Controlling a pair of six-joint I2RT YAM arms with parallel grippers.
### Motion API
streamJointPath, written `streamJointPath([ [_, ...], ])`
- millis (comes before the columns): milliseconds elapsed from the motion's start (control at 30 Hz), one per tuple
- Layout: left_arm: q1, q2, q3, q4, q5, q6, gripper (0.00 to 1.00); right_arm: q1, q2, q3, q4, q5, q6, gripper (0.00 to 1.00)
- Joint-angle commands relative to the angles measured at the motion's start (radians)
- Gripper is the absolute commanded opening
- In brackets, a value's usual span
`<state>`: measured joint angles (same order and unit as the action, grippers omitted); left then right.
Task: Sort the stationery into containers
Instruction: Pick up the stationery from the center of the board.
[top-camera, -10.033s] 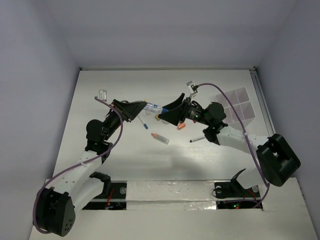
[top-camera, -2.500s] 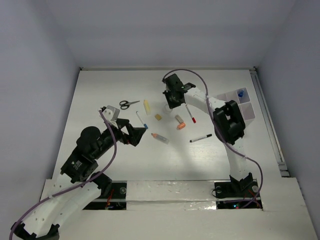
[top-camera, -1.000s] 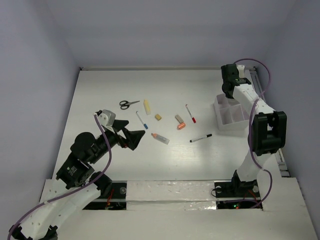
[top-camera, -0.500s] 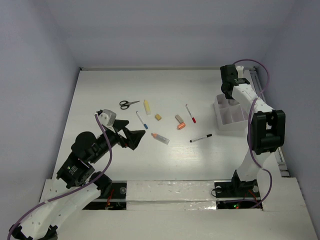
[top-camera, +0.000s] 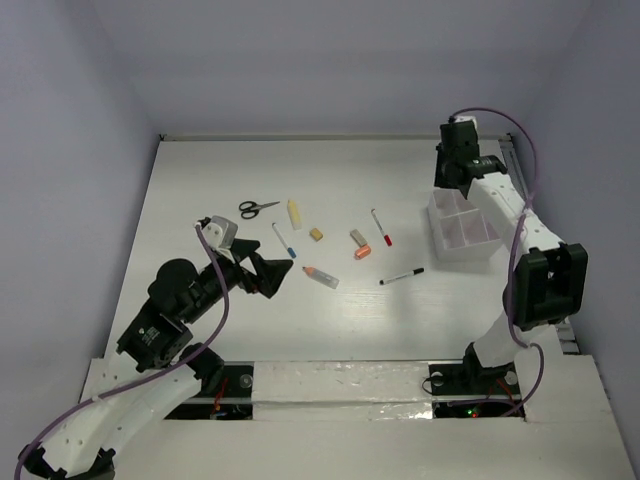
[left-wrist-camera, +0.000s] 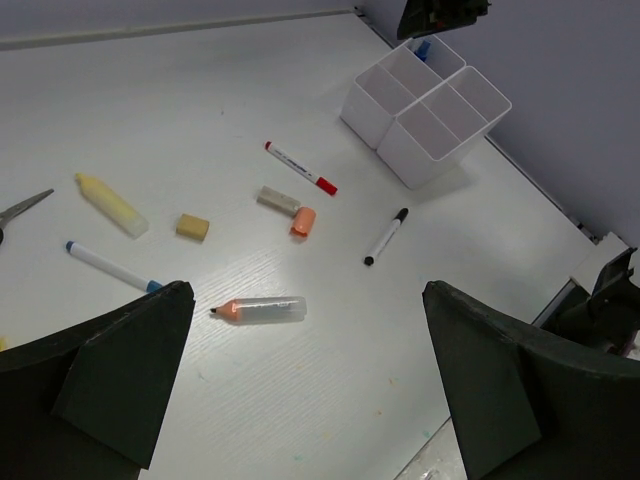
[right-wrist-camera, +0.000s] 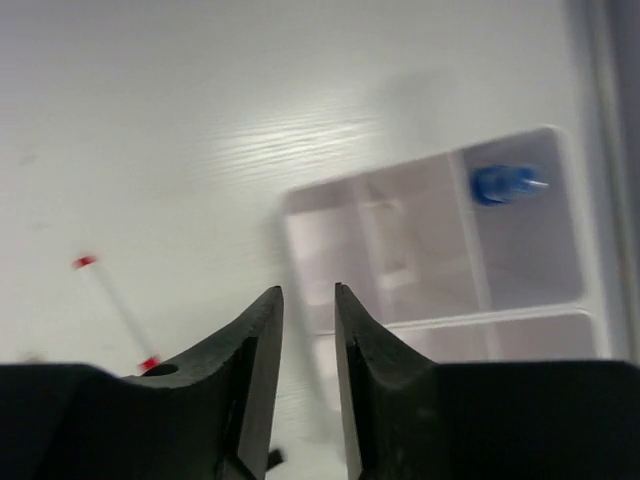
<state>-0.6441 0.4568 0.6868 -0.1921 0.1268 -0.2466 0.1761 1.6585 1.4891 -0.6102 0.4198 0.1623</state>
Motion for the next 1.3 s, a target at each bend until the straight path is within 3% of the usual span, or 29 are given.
streamJointPath([
  [0, 0.015, 0.014, 0.013, 0.033, -0.001, 0.007, 0.99, 0.127, -0.017, -0.027, 0.093, -0.298, 0.009, 0.32],
  [233, 0.046, 0.032, 0.013, 0.033, -0.004, 0.007, 0.99, 0.338, 0.150, 0.002, 0.168, -0.453, -0.001, 0.35],
  [433, 0.064, 0.049, 0.013, 0.034, 0.002, 0.007, 0.99, 0.358, 0.302, 0.099, 0.057, -0.516, -0.055, 0.48],
  [700, 0.073, 0.068, 0.014, 0.039, 0.014, 0.009, 0.99, 0.369, 0.397, 0.117, 0.007, -0.461, -0.064, 0.48],
  [767, 0.073, 0.068, 0.014, 0.040, 0.016, 0.009, 0.99, 0.369, 0.411, 0.117, 0.001, -0.461, -0.064, 0.46],
  [867, 0.073, 0.068, 0.014, 0.040, 0.014, 0.009, 0.99, 0.369, 0.429, 0.120, 0.010, -0.457, -0.067, 0.28],
  [900, 0.073, 0.066, 0.014, 0.039, 0.016, 0.009, 0.99, 0.369, 0.432, 0.123, 0.015, -0.451, -0.066, 0.17],
  [1267, 0.073, 0.059, 0.013, 0.040, 0.017, 0.009, 0.99, 0.359, 0.256, 0.085, 0.204, -0.161, -0.043, 0.14],
])
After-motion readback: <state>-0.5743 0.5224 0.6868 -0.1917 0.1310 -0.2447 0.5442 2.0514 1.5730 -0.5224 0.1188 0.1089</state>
